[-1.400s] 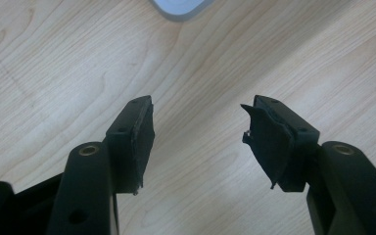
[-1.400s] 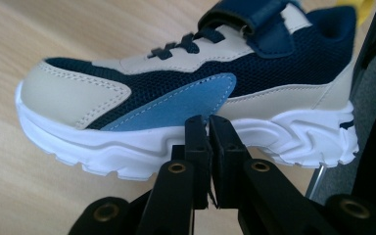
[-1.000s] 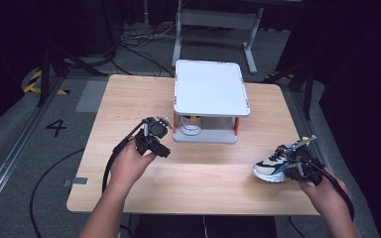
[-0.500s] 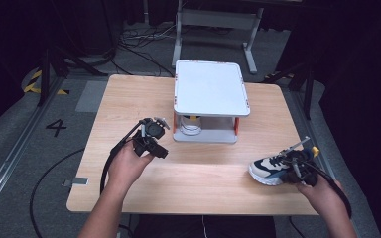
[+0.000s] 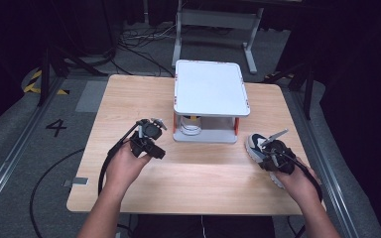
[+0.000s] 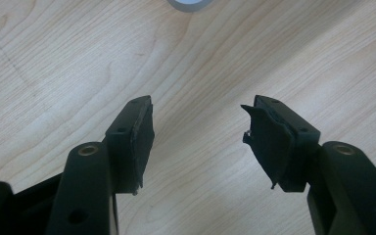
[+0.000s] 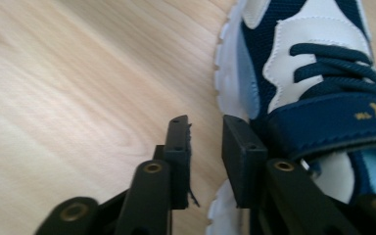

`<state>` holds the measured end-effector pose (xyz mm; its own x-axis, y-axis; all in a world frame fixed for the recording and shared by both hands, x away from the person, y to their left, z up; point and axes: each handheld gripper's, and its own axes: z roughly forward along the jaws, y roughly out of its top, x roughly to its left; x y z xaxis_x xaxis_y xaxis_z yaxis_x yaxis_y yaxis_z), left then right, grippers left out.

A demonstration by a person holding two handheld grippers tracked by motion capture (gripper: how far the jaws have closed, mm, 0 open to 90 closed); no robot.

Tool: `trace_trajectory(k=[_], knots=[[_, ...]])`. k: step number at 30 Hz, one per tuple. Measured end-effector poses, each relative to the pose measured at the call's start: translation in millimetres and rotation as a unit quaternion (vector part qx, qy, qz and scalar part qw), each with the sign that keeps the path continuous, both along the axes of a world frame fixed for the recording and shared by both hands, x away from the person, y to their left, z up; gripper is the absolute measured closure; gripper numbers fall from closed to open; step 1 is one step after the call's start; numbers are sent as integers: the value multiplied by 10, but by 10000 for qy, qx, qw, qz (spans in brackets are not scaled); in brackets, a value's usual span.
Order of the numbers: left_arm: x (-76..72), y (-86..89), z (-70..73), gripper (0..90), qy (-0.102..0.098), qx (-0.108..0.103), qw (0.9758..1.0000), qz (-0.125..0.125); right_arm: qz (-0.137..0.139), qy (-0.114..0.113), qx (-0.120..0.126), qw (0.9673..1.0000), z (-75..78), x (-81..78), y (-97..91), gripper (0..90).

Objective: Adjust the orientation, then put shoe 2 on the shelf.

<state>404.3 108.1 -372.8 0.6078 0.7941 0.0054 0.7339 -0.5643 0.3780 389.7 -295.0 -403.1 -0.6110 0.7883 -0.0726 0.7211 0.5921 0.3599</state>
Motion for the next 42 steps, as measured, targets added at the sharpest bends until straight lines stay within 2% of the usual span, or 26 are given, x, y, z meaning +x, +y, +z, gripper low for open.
trace_trajectory(k=[1,4,5,7,11,12,13,14,16,20,22,27,28,30,33,36,39,40,41,42], knots=[[-4,1,1,424,-4,0,10000,1,109,27,331,9994,95,-50,-20,669],[-6,2,6,422,40,-22,10000,-26,195,-85,614,9979,277,-145,-49,614],[-6,2,6,420,40,-22,10000,-26,195,-85,614,9979,277,-145,-49,614],[4,16,6,420,85,12,9999,-56,190,-123,751,9969,426,-211,-103,581],[27,111,18,420,170,69,9998,33,-93,-322,642,9974,657,-314,-246,550],[32,141,24,417,202,109,9997,74,-194,-371,726,9965,757,-349,-360,524],[34,163,25,416,217,104,9996,116,-223,-334,756,9963,777,-351,-399,520],[38,196,35,416,234,149,9995,145,-223,-334,756,9963,777,-351,-399,520],[32,250,58,417,219,172,9993,234,-398,-261,770,9959,811,-348,-502,520],[5,331,103,450,196,80,9993,302,-677,-141,664,9954,811,-305,-686,523],[-1,365,93,453,204,120,9994,234,-731,-90,673,9950,821,-303,-742,525],[1,402,47,450,341,288,9987,240,-857,28,614,9944,823,-309,-840,519],[1,408,38,429,369,321,9985,234,-951,188,541,9938,794,-309,-877,516],[9,416,27,410,459,350,9980,263,-992,310,482,9934,762,-308,-912,514],[8,415,30,389,460,325,9980,302,-1081,433,381,9925,730,-323,-946,509],[8,409,30,374,469,353,9978,292,-1078,533,398,9919,699,-325,-964,496],[17,383,15,366,479,360,9978,283,-1029,765,448,9907,608,-289,-991,483],[18,374,10,361,483,377,9978,243,-1015,809,437,9906,576,-273,-997,493],[17,360,6,360,501,405,9977,213,-1029,899,353,9900,528,-247,-1009,551],[17,360,6,360,501,405,9977,213,-1029,899,353,9900,528,-247,-1009,551]])
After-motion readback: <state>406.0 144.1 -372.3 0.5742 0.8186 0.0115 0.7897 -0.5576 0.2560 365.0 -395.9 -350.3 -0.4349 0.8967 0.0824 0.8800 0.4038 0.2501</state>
